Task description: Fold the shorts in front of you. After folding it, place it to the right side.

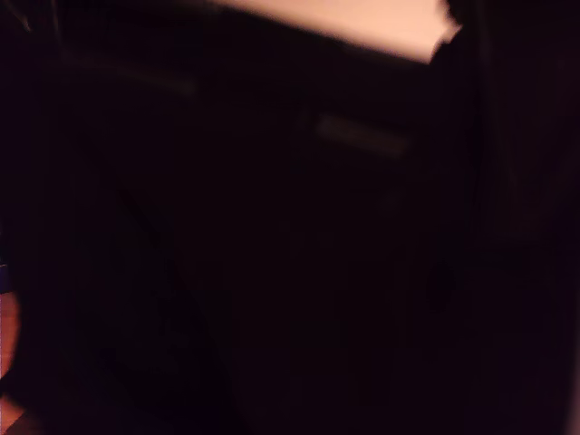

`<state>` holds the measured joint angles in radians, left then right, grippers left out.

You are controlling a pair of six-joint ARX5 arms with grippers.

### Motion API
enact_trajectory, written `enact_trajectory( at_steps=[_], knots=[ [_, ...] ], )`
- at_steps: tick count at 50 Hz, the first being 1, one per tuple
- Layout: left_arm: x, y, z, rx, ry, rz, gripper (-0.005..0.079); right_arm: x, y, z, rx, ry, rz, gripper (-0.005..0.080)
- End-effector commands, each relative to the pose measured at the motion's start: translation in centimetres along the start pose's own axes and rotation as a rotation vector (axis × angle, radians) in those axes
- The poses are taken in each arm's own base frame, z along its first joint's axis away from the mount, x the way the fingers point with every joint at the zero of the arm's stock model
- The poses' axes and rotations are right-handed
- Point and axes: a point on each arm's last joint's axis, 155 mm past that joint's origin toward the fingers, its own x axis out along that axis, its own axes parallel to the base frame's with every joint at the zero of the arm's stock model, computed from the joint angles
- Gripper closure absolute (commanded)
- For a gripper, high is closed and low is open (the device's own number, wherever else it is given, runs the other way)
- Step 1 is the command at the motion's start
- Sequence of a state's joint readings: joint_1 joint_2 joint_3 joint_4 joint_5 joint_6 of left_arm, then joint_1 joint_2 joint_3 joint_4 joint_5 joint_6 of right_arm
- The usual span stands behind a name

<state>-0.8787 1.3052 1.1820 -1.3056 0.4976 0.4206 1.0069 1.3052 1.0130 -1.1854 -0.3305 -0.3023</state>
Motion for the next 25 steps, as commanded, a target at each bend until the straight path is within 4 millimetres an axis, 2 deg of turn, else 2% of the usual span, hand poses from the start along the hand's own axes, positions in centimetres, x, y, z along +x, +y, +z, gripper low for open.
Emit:
enact_trajectory(
  at_steps=[1, 10, 25],
  knots=[
    [-0.5, -0.5, -1.0, -0.021, 0.027, 0.001, 0.0764, 0.3, 0.6, -3.1, 0.028, 0.102, 0.007, 0.0765],
    [-0.8, 0.2, -0.8, 0.019, 0.011, 0.038, 0.0764, -0.5, -0.2, -1.6, -0.007, 0.039, -0.04, 0.0765],
    [-2.2, 4.7, 1.2, 0.03, -0.095, 0.183, 0.0764, -2.6, -7.0, -0.3, -0.003, -0.021, -0.3, 0.0765]
  ],
)
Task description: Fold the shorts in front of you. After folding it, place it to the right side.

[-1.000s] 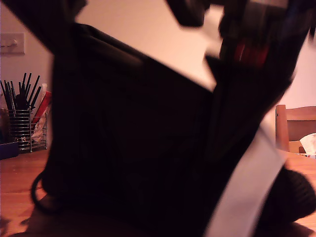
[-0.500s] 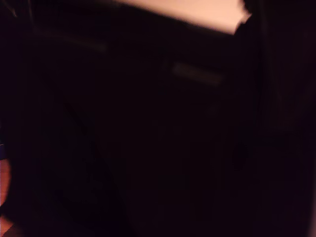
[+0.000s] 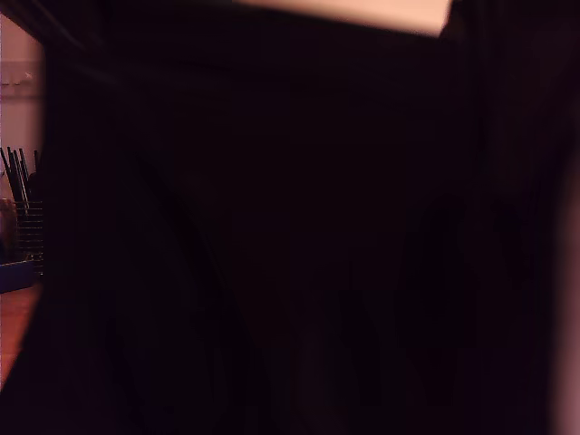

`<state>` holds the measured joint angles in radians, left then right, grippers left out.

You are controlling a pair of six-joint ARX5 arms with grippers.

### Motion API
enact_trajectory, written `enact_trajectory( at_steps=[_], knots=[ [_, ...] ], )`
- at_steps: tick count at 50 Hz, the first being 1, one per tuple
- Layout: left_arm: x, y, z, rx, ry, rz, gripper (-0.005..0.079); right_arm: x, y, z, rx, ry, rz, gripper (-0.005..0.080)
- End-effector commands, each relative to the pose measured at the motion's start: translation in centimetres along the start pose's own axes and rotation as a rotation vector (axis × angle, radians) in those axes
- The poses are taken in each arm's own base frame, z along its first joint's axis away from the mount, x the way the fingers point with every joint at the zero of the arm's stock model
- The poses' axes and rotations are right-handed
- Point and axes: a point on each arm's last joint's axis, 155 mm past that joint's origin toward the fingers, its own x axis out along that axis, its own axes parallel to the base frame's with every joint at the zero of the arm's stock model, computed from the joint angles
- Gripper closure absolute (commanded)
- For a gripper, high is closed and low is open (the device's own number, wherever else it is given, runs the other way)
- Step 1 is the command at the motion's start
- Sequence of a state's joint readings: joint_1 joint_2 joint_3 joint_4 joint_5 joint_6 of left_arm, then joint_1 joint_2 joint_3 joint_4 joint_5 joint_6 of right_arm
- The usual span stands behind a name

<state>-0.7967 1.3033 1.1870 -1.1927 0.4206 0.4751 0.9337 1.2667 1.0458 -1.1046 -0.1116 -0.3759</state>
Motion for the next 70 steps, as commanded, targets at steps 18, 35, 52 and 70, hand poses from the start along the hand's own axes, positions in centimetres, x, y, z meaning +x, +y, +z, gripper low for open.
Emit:
enact_trajectory(
  at_steps=[18, 35, 52, 70],
  knots=[
    [-2.5, 5.9, 0.4, -0.051, -0.09, 0.198, 0.0764, -0.7, -6.1, 2.4, 0.014, -0.117, -0.178, 0.0765],
    [-3.6, 9.7, -0.2, -0.138, -0.125, 0.274, 0.0764, 1.0, -10.7, 4.4, 0.031, -0.156, -0.253, 0.0765],
    [-0.7, 14.0, -1.2, -0.23, -0.08, 0.251, 0.0764, 2.9, -14.7, 6.8, 0.027, -0.196, -0.297, 0.0765],
    [2.4, 19.9, -2.5, -0.326, -0.094, 0.246, 0.0764, 6.2, -19.0, 9.1, 0.046, -0.273, -0.292, 0.0765]
  ],
)
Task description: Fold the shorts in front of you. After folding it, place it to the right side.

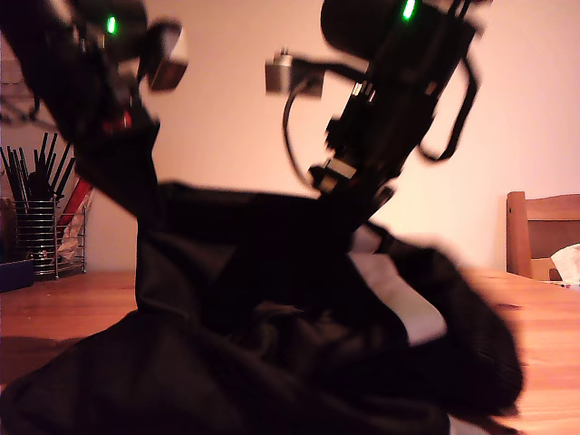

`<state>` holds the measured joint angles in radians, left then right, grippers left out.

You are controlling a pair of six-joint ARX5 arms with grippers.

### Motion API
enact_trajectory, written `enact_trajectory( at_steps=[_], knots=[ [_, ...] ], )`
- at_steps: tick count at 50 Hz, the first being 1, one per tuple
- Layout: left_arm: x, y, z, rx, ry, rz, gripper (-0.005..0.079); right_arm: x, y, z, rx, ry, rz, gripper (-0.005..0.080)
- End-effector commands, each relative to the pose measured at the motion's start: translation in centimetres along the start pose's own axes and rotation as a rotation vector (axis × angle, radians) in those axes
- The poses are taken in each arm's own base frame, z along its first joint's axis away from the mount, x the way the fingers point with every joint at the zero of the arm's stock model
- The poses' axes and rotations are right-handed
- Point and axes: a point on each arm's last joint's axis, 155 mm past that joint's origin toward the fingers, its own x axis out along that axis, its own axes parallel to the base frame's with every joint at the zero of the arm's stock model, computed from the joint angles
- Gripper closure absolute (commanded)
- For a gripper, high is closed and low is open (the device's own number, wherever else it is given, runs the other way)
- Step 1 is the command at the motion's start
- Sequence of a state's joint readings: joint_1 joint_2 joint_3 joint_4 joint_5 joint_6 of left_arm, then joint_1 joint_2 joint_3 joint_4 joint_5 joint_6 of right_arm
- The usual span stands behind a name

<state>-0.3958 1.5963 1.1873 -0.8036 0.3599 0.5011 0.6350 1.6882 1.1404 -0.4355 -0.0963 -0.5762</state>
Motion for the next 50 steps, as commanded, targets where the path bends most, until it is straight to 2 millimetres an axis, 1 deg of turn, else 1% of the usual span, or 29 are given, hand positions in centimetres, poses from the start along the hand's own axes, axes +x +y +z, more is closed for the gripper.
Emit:
enact_trajectory(
  at_steps=[1, 6, 9, 11, 14, 16, 20, 23, 25, 29, 31, 33, 38, 43, 50],
  knots=[
    [1.4, 0.9, -1.2, -0.04, 0.038, -0.025, 0.0764, 0.8, -0.8, 0.3, 0.01, -0.011, -0.003, 0.0765],
    [2.8, 1.5, -2.2, -0.087, 0.063, -0.064, 0.0764, 2.1, -1.1, 0.4, 0.011, -0.019, -0.012, 0.0765],
    [3.5, 1.8, -2.4, -0.105, 0.059, -0.085, 0.0764, 2.6, -1.6, 0.8, 0.009, -0.037, -0.032, 0.0756],
    [3.9, 2.2, -2.3, -0.11, 0.051, -0.089, 0.0764, 2.8, -2.0, 1.2, 0.008, -0.053, -0.046, 0.0727],
    [4.3, 2.9, -2.1, -0.112, 0.034, -0.079, 0.0764, 2.8, -2.5, 1.9, 0.004, -0.083, -0.065, 0.0641],
    [4.4, 3.4, -1.8, -0.11, 0.017, -0.067, 0.0763, 2.8, -2.7, 2.3, 0.001, -0.1, -0.074, 0.0603],
    [4.5, 4.3, -1.0, -0.105, -0.019, -0.042, 0.0739, 2.7, -3.1, 3.0, -0.003, -0.127, -0.092, 0.0587],
    [4.4, 4.8, -0.6, -0.106, -0.039, -0.027, 0.0702, 2.6, -3.4, 3.4, -0.005, -0.142, -0.103, 0.0578],
    [4.3, 5.1, -0.4, -0.109, -0.051, -0.018, 0.067, 2.6, -3.6, 3.6, -0.005, -0.15, -0.109, 0.0551],
    [4.2, 5.5, -0.2, -0.127, -0.063, -0.01, 0.0576, 2.5, -3.6, 3.7, -0.006, -0.156, -0.113, 0.0486],
    [4.2, 5.5, -0.2, -0.132, -0.064, -0.009, 0.0532, 2.5, -3.6, 3.8, -0.003, -0.157, -0.112, 0.0469],
    [4.2, 5.6, -0.2, -0.144, -0.065, -0.008, 0.0505, 2.5, -3.6, 3.8, -0.004, -0.158, -0.113, 0.0467],
    [4.2, 5.7, -0.3, -0.153, -0.064, -0.007, 0.0486, 2.4, -3.9, 4.2, 0.029, -0.177, -0.121, 0.0467],
    [4.1, 5.9, -0.2, -0.153, -0.068, -0.003, 0.0479, 2.1, -4.3, 4.7, 0.134, -0.193, -0.123, 0.0466],
    [3.8, 6.5, 0.2, -0.15, -0.082, 0.016, 0.0376, 1.3, -5.2, 6.1, 0.197, -0.221, -0.131, 0.045]
  ],
)
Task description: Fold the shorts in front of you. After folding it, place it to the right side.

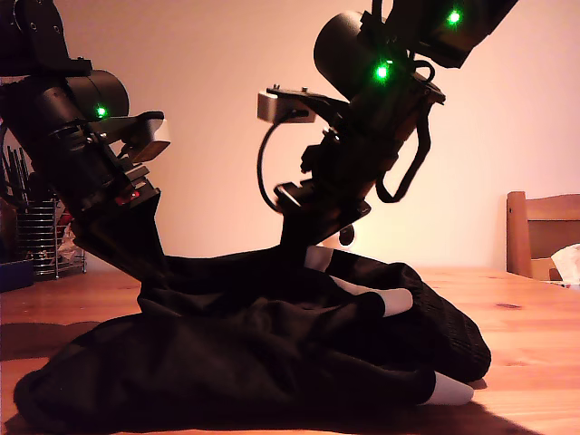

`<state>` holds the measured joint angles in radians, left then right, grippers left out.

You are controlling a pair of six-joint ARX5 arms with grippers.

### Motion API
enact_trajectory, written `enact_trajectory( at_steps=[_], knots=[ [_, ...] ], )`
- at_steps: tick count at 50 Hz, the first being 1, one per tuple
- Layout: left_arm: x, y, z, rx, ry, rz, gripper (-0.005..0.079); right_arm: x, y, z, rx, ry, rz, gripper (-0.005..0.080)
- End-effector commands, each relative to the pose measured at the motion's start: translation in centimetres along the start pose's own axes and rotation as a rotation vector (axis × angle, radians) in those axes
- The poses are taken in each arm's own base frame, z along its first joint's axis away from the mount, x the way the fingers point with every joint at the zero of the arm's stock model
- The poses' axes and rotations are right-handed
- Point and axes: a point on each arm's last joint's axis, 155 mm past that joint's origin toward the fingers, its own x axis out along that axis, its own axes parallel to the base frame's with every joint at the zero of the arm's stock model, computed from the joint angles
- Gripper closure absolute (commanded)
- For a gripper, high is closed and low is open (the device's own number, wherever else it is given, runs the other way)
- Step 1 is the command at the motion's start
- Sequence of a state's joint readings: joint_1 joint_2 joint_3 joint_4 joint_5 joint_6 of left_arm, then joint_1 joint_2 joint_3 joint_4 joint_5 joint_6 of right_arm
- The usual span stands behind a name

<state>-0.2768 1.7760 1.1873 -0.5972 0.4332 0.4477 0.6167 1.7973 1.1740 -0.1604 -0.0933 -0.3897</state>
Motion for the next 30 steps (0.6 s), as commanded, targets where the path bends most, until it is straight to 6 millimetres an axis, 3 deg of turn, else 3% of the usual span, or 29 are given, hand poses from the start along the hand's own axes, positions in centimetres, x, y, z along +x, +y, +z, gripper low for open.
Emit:
enact_trajectory(
  at_steps=[1, 11, 21, 24, 30],
  knots=[
    [-0.2, 0.6, 0.4, -0.004, -0.011, 0.019, 0.0372, -0.8, -0.9, 2.6, 0.017, -0.053, -0.024, 0.0451],
    [-1.2, 2.1, 1.9, 0.012, -0.038, 0.081, 0.037, -1.9, -2.3, 4.8, 0.034, -0.072, -0.061, 0.0451],
    [-1.9, 2.4, 2.9, 0.015, -0.06, 0.092, 0.0378, -2.2, -1.8, 3.9, 0.05, -0.009, -0.035, 0.0453],
    [-1.9, 1.9, 2.9, -0.004, -0.066, 0.065, 0.0472, -2.2, -1.3, 3.0, 0.065, 0.024, -0.012, 0.0486],
    [-1.8, -1.3, 2.6, -0.024, -0.067, -0.09, 0.0773, -2.2, 0.1, 1.8, 0.112, 0.071, 0.05, 0.0745]
  ],
)
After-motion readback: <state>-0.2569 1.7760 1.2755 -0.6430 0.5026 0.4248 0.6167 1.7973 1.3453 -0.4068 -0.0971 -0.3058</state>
